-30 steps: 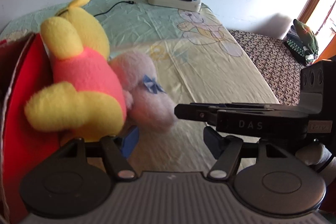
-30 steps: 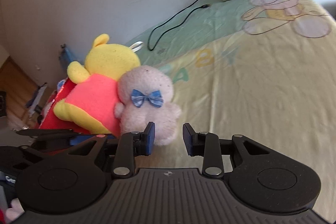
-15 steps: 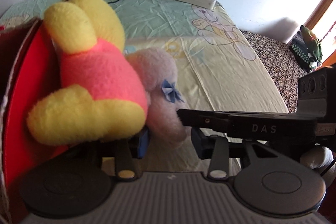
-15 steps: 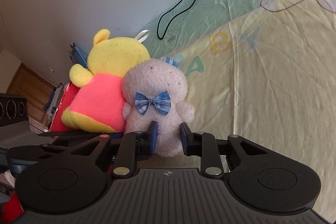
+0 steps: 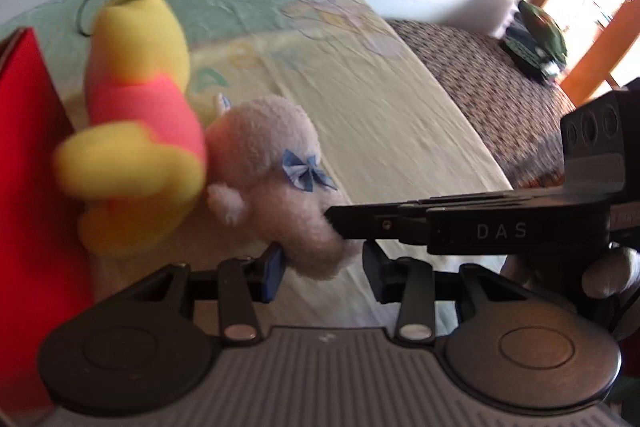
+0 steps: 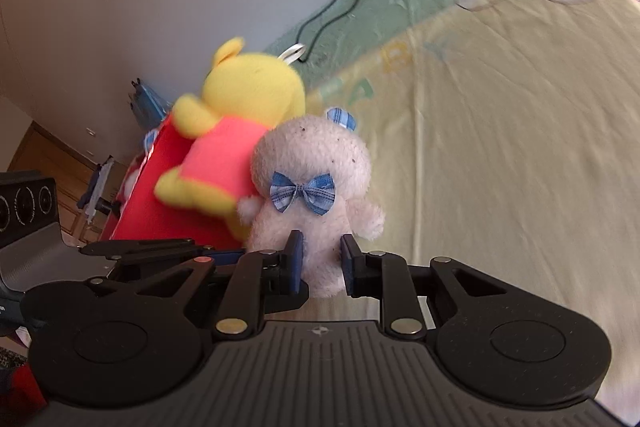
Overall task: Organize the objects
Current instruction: 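Close the right tool on the pink bear's head, then lift the pink bear and carry it over the red box with the right tool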
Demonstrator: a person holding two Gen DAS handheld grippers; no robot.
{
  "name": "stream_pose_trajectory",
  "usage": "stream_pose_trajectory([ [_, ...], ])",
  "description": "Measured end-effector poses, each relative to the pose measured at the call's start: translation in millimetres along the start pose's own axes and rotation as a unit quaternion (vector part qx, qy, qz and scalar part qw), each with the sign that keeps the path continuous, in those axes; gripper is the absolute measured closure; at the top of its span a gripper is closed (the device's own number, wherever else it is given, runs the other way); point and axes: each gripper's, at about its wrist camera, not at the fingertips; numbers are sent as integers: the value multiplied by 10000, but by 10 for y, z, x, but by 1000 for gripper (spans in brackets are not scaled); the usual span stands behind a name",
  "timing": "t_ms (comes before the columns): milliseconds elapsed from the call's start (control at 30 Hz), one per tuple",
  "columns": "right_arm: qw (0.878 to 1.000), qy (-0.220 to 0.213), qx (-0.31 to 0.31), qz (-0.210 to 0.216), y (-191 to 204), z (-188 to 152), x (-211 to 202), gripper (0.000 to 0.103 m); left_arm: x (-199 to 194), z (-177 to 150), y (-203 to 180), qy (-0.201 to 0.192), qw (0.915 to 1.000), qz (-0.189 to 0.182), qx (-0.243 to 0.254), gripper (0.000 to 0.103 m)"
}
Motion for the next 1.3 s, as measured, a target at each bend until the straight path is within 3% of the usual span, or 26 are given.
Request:
stream_pose_trajectory([
  [233, 9993, 147, 119, -312, 70, -440, -243, 81, 8, -291, -248, 254, 9990, -198, 325, 60],
  [567, 9957, 517, -439, -626, 348, -732, -251, 80, -55, -646, -279, 452, 9977, -271, 436, 57],
  [733, 9960, 642, -377, -490, 361, -733, -200, 75, -64, -730, -117, 450, 9985, -242, 180, 50],
  [833, 9975, 456, -344, -418, 366, -679, -265, 75, -140, -754, -80, 339, 9992, -175, 131, 47],
  [1000, 9990, 175, -111, -408, 253, -597, -355, 73, -293, -699, -138, 4, 9995, -104, 289, 30],
  [1067, 9992, 240, 178, -263, 136, -557, -301, 61, -290, -671, -154, -45, 9993, -104, 355, 19],
  [1200, 9974, 426, 568, 136, -19, -490, -127, 58, -107, -540, -171, 57, 9992, -100, 376, 16],
  [1300, 9936, 407, 915, 527, -121, -441, -37, 51, 64, -476, -114, 264, 9993, -118, 236, 21],
])
Point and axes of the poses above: each gripper's, at about its wrist camera, not at the fingertips, and x roughly the way its jaws point, y to its left, z to its top, and after that the axes turned 13 degrees about y, right-handed
